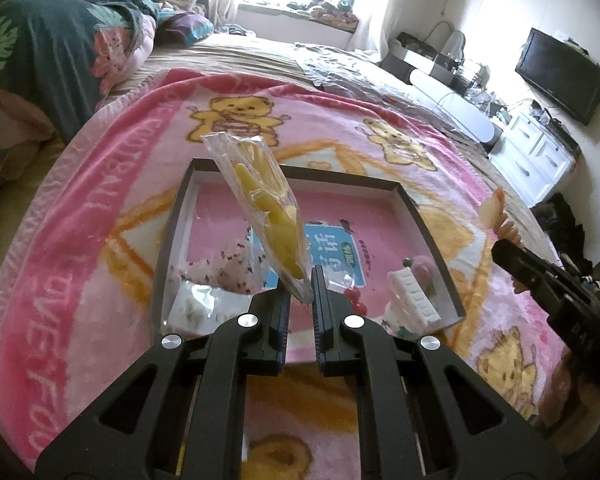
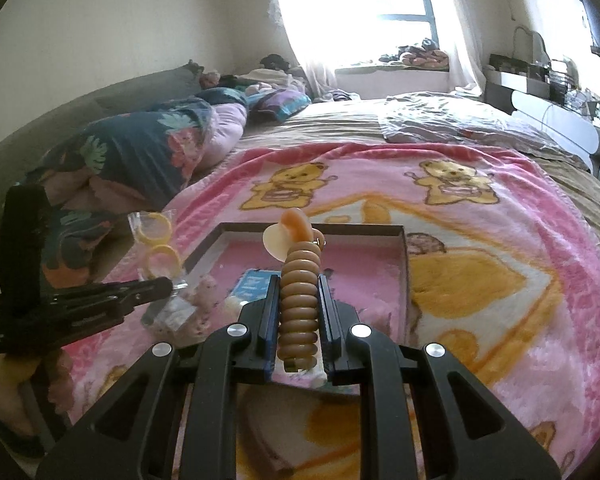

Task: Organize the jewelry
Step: 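Carry the hair-tie bag and coiled hair tie into the box and open both tools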

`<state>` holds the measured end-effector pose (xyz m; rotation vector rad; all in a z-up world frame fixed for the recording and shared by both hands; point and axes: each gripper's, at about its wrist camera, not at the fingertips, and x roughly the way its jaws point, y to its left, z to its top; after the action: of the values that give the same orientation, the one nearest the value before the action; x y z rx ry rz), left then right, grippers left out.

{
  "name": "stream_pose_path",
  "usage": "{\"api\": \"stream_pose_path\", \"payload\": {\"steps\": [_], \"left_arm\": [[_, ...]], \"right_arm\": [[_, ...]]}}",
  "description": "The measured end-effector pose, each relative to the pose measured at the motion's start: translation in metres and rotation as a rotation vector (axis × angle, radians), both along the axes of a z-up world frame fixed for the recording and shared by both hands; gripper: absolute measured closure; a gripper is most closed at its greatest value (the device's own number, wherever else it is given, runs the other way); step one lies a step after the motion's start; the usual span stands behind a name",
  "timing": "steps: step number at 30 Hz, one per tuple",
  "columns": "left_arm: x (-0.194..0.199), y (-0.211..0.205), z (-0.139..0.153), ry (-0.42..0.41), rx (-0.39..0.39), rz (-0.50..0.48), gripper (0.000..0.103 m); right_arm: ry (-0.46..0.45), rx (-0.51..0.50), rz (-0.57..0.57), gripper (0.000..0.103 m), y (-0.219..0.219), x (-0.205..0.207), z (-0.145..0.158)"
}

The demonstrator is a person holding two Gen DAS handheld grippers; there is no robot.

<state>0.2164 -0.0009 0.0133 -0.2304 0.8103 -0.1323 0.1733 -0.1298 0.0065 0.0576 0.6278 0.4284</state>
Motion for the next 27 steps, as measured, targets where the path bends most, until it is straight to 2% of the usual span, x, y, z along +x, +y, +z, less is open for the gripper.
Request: {"api": "stream_pose_path", "payload": {"steps": [11, 16, 21, 22, 24, 26, 27], "left_arm": [[0.042, 0.006, -0.031, 0.077, 0.019, 0.011, 0.099], [0.05, 0.004, -0.042, 0.106, 0.031, 0.011, 0.099], [0.049, 0.005, -0.045, 0.115, 0.036, 0.008, 0.097], [0.048, 0.005, -0.045, 0.114, 0.041, 0.008, 0.096], [0.045, 0.005, -0.043, 0.111, 0.042, 0.01, 0.092], [0.041, 0.005, -0.04, 0.105, 0.039, 0.009, 0.078], [0.039, 0.005, -0.039, 0.1, 0.04, 0.009, 0.074]], "right_arm": [[0.076, -0.025, -0.071, 0.086, -0.02, 0.048, -0.044], [0.121, -0.038, -0.08, 0.086, -0.022, 0.063, -0.065], [0.134, -0.034, -0.068, 0.085, -0.019, 0.064, -0.072], [0.134, -0.027, -0.062, 0.076, -0.019, 0.063, -0.071], [0.123, -0.019, -0.058, 0.066, -0.019, 0.058, -0.067], [0.093, -0.013, -0.047, 0.055, -0.019, 0.048, -0.057], [0.083, -0.008, -0.038, 0.049, -0.019, 0.044, -0.053]]}}
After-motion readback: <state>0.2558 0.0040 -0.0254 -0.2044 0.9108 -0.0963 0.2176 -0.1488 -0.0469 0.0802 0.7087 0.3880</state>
